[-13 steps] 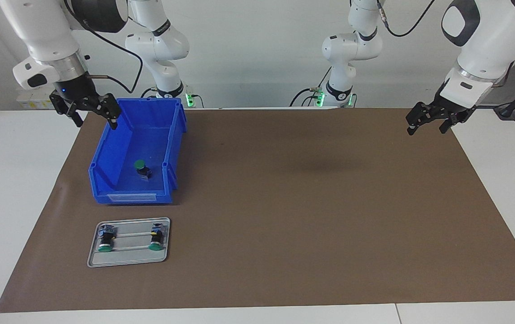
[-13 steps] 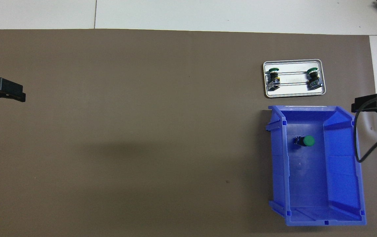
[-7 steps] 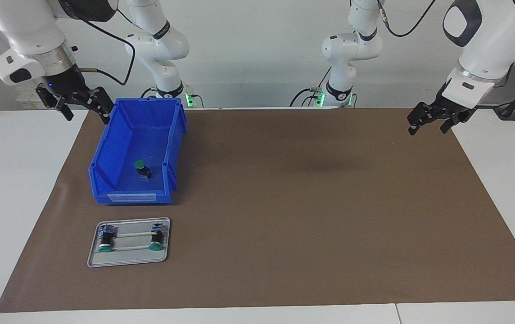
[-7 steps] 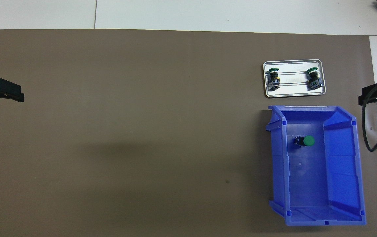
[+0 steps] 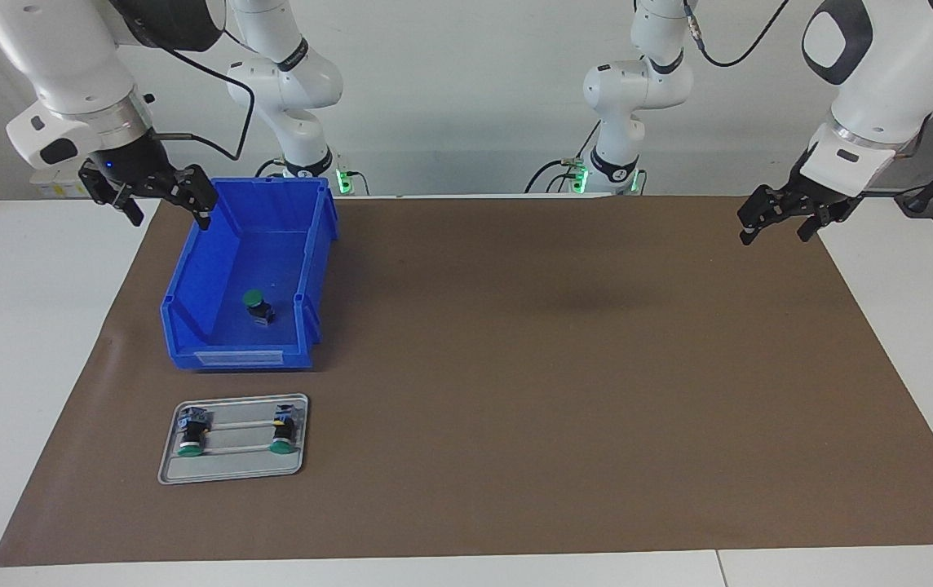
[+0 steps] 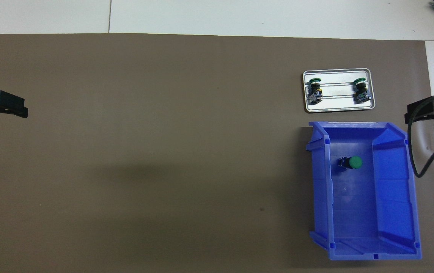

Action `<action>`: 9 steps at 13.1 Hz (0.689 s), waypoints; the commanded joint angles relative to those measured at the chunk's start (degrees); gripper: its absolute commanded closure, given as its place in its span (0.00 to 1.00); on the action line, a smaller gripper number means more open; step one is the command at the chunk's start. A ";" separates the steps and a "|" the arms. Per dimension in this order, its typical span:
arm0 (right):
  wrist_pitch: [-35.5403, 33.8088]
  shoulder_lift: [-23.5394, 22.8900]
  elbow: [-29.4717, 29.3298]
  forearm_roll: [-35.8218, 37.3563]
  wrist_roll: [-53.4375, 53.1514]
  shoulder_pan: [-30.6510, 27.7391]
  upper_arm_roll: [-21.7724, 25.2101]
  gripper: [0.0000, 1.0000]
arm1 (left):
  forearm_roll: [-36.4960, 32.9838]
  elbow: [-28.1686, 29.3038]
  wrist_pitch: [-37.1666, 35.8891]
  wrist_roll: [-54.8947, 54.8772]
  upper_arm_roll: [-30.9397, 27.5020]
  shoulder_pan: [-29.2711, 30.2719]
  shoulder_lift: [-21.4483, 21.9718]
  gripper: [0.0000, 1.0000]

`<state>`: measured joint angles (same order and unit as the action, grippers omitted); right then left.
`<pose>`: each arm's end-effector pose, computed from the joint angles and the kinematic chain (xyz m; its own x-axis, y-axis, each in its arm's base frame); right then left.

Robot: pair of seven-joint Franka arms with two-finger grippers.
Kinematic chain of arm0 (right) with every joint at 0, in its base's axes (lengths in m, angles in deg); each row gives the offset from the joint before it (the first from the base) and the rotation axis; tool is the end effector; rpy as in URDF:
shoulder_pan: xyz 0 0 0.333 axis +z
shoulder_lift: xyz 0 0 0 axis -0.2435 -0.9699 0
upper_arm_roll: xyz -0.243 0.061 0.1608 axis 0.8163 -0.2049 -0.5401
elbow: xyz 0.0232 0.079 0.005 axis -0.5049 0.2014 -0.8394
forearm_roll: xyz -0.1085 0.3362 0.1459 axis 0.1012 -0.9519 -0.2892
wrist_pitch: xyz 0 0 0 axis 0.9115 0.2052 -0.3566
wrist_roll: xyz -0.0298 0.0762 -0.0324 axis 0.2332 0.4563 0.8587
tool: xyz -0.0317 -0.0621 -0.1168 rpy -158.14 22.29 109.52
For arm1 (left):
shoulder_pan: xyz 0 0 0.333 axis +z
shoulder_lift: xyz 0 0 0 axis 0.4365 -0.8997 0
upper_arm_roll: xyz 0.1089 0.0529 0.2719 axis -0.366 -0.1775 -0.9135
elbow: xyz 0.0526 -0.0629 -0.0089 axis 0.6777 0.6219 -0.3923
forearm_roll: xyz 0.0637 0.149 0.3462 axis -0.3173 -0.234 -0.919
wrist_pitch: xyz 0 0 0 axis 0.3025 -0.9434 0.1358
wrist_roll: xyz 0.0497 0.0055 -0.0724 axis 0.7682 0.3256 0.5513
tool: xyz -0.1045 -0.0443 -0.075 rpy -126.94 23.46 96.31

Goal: Place and press button with both arms

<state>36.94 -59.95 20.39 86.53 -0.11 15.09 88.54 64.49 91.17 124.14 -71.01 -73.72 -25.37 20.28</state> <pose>0.5487 -0.0241 0.5883 0.9973 -0.0682 -0.0256 -0.0665 -0.9959 0.0621 0.5620 -0.0050 0.5661 0.9999 -0.0108 -0.0126 -0.0107 -0.9999 0.0058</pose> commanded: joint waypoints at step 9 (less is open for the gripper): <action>0.60 1.32 1.37 0.47 -0.58 -0.64 -0.76 0.00 | -0.81 1.79 0.03 0.50 0.16 0.20 1.61 0.00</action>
<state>36.95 -59.91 20.39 86.94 -0.03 15.10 88.54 64.49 91.18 124.14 -71.01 -73.72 -25.37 20.29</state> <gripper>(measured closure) 0.000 0.000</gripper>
